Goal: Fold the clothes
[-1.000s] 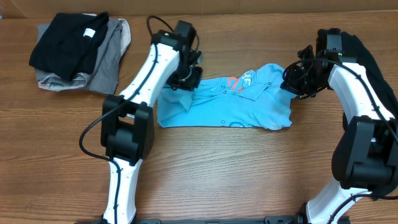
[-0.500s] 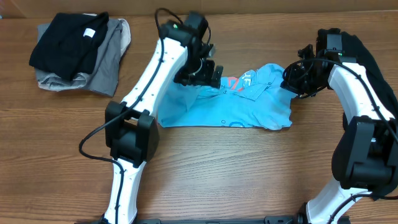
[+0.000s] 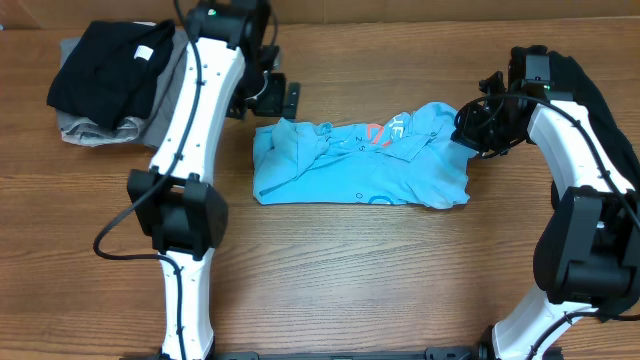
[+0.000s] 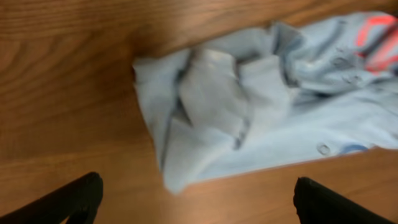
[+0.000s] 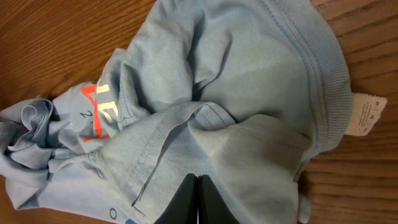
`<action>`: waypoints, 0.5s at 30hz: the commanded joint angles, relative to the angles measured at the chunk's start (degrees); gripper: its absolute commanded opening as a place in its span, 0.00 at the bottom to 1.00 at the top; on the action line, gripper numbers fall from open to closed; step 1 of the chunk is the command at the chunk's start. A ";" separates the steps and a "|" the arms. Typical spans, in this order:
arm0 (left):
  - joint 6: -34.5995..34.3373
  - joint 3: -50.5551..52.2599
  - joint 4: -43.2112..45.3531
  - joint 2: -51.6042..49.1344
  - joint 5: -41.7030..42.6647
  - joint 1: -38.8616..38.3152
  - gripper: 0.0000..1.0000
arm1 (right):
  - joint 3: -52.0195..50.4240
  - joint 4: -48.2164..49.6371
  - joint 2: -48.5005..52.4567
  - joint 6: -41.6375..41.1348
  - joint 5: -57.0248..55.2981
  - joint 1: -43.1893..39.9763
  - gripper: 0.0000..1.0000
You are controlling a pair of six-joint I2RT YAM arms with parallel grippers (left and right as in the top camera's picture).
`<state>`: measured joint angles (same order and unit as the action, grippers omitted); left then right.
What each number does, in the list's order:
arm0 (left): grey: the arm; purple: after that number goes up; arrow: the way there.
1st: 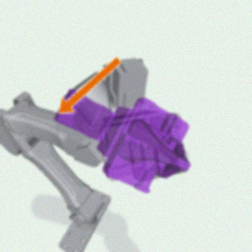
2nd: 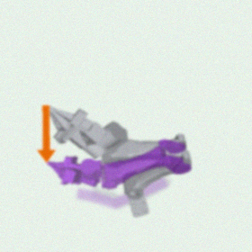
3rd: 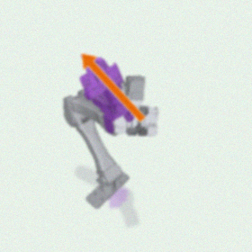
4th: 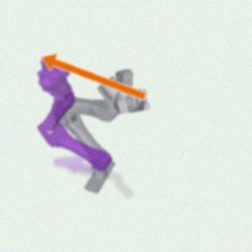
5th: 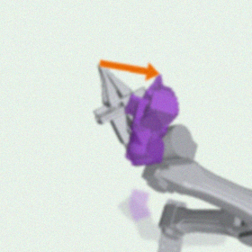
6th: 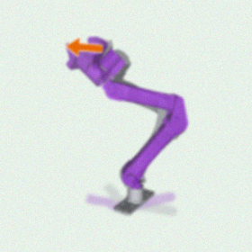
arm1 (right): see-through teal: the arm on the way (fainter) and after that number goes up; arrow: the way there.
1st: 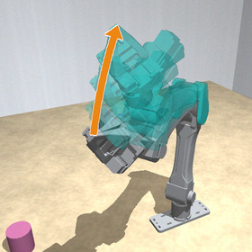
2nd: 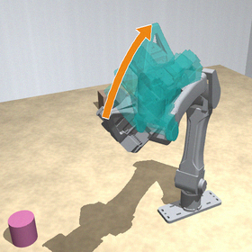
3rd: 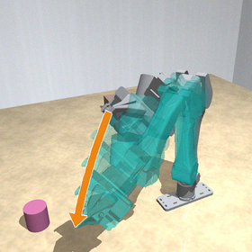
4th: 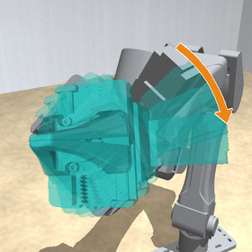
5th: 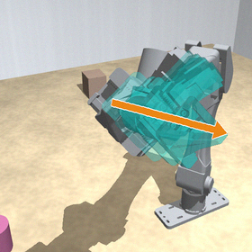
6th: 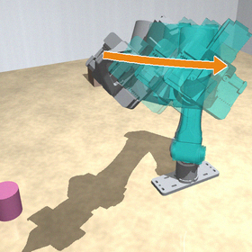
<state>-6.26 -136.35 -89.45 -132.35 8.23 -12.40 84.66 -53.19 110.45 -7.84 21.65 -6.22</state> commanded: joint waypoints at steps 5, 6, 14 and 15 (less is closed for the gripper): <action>7.61 11.63 10.84 -1.05 7.32 0.20 0.91 | 0.07 0.17 -0.44 0.39 0.31 0.15 0.04; 7.63 12.70 11.80 -1.05 7.48 0.04 0.89 | 0.07 0.17 -0.44 0.39 0.31 0.15 0.04; 9.51 18.56 17.22 -1.05 8.11 -0.85 0.82 | 0.07 0.20 -0.44 0.39 -0.13 0.15 0.04; 9.51 19.17 17.84 -1.05 8.04 -0.85 0.81 | 0.07 0.20 -0.44 0.39 -0.13 0.15 0.04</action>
<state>1.50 -118.48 -72.55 -132.90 15.03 -12.97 84.66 -53.17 110.45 -7.86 21.63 -6.22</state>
